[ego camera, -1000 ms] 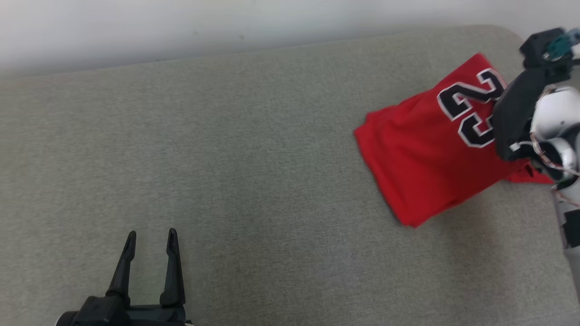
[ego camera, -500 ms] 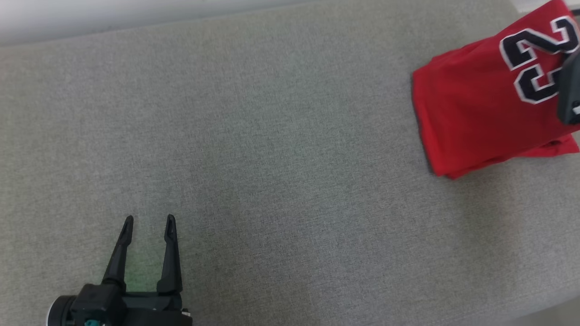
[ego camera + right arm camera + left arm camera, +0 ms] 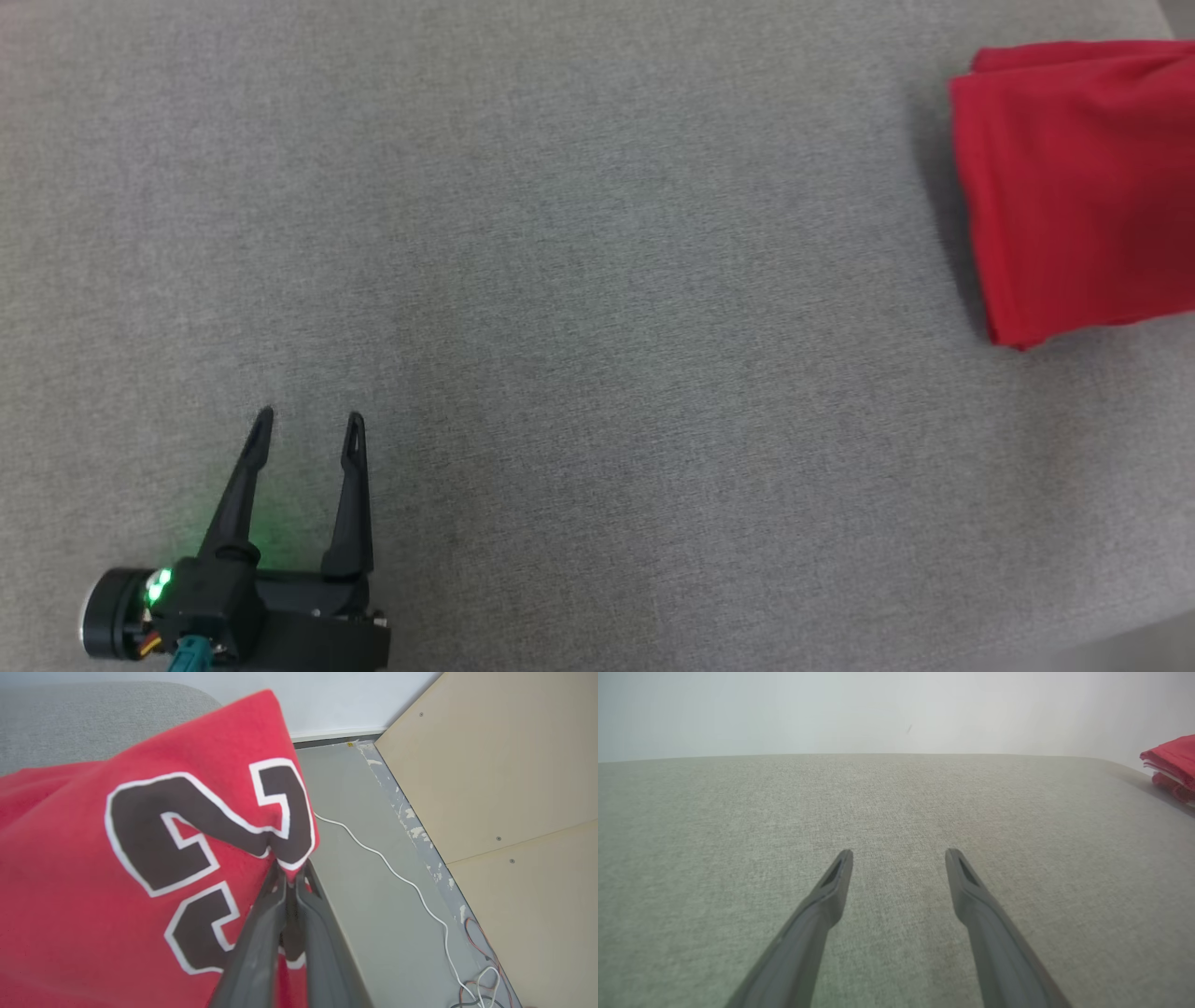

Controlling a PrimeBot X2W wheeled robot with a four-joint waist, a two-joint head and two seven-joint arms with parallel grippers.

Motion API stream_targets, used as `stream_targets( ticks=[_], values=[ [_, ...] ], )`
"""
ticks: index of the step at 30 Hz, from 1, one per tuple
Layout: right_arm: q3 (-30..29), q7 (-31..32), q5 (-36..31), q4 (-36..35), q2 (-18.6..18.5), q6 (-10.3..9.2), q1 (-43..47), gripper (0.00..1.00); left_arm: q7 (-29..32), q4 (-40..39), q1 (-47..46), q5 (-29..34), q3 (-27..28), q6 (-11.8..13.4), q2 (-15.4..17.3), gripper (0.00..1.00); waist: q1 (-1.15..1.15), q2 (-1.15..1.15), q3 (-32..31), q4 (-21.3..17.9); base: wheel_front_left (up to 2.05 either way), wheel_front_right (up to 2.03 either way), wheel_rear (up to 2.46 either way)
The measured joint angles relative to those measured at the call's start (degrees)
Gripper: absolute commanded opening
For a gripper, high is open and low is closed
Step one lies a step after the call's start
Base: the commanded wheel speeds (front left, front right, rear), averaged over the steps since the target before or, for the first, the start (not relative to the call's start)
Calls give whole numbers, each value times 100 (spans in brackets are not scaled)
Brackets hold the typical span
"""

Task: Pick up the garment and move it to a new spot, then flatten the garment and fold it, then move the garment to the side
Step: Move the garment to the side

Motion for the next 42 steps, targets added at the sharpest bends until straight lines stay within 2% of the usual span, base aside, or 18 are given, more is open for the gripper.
stream_targets(
  ticks=[3, 4, 5, 6, 10, 14, 20, 24, 28, 34, 39, 42],
  values=[
    [-513, -360, -409, 119, 211, 0, 2, 0, 0, -99, -92, 70, -3, -1, 7, 100, 0, 0, 55, 64, 0, 0, 0],
    [-631, -506, -538, 147, 278, 0, 6, 5, 0, -131, -108, 96, -8, -20, 18, 100, -1, 0, 66, 84, 0, 0, 0],
    [-725, -623, -620, 180, 346, 0, 6, 89, 0, -159, -114, 118, -10, -21, 34, 100, -1, 0, 71, 101, 0, 0, 0],
    [-822, -692, -670, 230, 420, 0, 4, 100, 0, -183, -114, 132, -8, -21, 45, 100, 0, 0, 67, 112, 0, 0, 0],
    [-944, -1116, -771, 269, 704, 0, -1, 100, 0, -300, -112, 147, 60, 9, 41, 100, -1, -1, -19, 121, 0, 0, 0],
    [-681, -1535, -647, 210, 893, 0, 107, 100, 0, -339, -35, 21, 179, 55, 1, 100, -1, -1, -175, 123, 0, 0, 0],
    [-65, -2261, 138, -43, 1266, 0, 647, 100, 0, -256, 219, -258, 145, 37, -80, 100, -1, -1, -550, 165, 0, 0, 0],
    [252, -2885, 720, -283, 1591, 0, 1046, 100, 1, -115, 437, -536, 252, 136, -103, 100, -2, -2, -852, 213, 0, 0, 0],
    [545, -3479, 1145, -502, 1860, 0, 1608, 100, 0, 13, 587, -602, 313, 321, -109, 100, -2, -1, -1176, 289, 0, 0, 0],
    [1031, -4200, 1660, -669, 1990, 0, 2552, 100, 0, 308, 665, -791, 296, 526, -115, 100, -3, -2, -1620, 496, 0, 0, 0],
    [1024, -4571, 1846, -759, 2105, 0, 3410, 100, 0, 613, 675, -828, 226, 664, -115, 100, -3, -2, -1942, 741, 0, 0, 0],
    [1054, -4725, 1806, -921, 2226, 0, 3842, 100, 0, 765, 714, -842, 209, 662, -115, 100, -2, -2, -2130, 883, 0, 0, 0]
  ],
)
